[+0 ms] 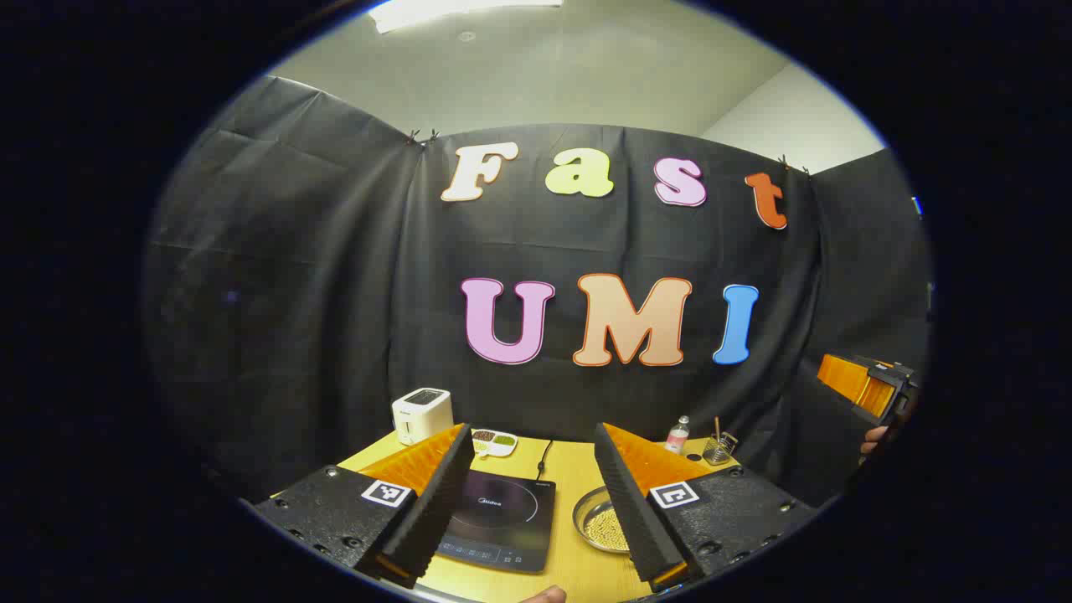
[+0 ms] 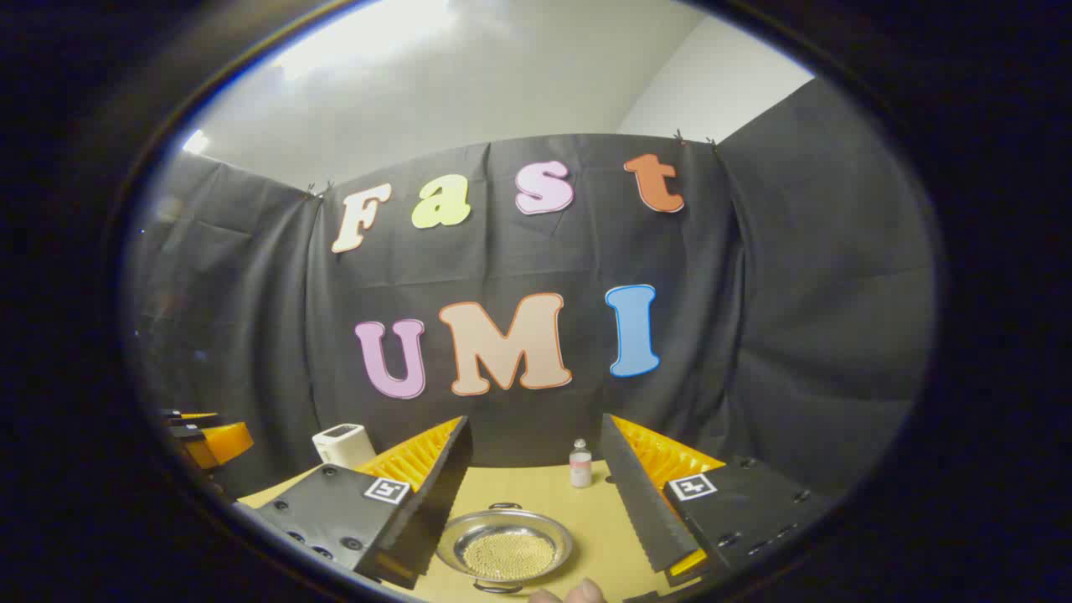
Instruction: First push the handle of the pot to place it horizontally, then grasp the pot with both hands and set it on the induction cooktop.
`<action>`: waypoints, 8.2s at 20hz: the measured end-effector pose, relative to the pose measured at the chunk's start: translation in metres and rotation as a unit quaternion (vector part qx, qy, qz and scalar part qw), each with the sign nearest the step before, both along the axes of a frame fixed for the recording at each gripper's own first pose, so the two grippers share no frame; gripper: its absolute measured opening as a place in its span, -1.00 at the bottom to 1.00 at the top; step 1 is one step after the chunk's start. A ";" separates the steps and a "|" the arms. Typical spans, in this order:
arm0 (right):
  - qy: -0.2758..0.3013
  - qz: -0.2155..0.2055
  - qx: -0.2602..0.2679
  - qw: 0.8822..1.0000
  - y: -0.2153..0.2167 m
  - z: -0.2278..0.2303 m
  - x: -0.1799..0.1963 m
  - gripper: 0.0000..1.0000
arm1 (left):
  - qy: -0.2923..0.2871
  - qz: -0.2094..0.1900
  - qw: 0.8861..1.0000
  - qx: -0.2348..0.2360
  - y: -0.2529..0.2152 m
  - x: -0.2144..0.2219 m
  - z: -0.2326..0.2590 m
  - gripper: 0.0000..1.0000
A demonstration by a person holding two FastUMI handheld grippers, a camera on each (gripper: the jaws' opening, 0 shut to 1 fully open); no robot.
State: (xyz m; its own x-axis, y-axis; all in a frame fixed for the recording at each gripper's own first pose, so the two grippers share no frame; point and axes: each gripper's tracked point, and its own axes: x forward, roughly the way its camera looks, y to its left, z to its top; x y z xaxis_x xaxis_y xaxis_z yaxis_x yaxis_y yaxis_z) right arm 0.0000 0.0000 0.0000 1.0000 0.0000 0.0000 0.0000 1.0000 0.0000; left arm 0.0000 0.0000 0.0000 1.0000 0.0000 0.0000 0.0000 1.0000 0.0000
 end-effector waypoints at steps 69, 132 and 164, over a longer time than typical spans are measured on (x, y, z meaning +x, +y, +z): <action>0.564 0.130 -0.078 0.812 0.105 -0.446 -0.019 -0.98 | 0.105 0.074 0.990 -0.066 0.125 0.060 -0.082 0.78; 0.477 -0.026 -0.003 0.878 -0.096 -0.386 0.097 -0.55 | 0.184 -0.074 0.980 -0.026 -0.042 0.132 -0.138 0.79; 0.539 -0.089 -0.034 0.837 -0.104 -0.437 0.137 0.32 | 0.496 -0.172 0.848 -0.071 -0.069 0.196 -0.379 0.68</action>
State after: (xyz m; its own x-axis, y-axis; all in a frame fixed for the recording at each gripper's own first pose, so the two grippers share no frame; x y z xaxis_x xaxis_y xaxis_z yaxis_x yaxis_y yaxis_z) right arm 0.1375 -0.1043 -0.4374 0.4034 -0.1862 -0.8959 0.1131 0.9817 -0.1531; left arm 0.1962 -0.0688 -0.3790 0.4495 -0.3619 -0.8167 0.2213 0.9309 -0.2907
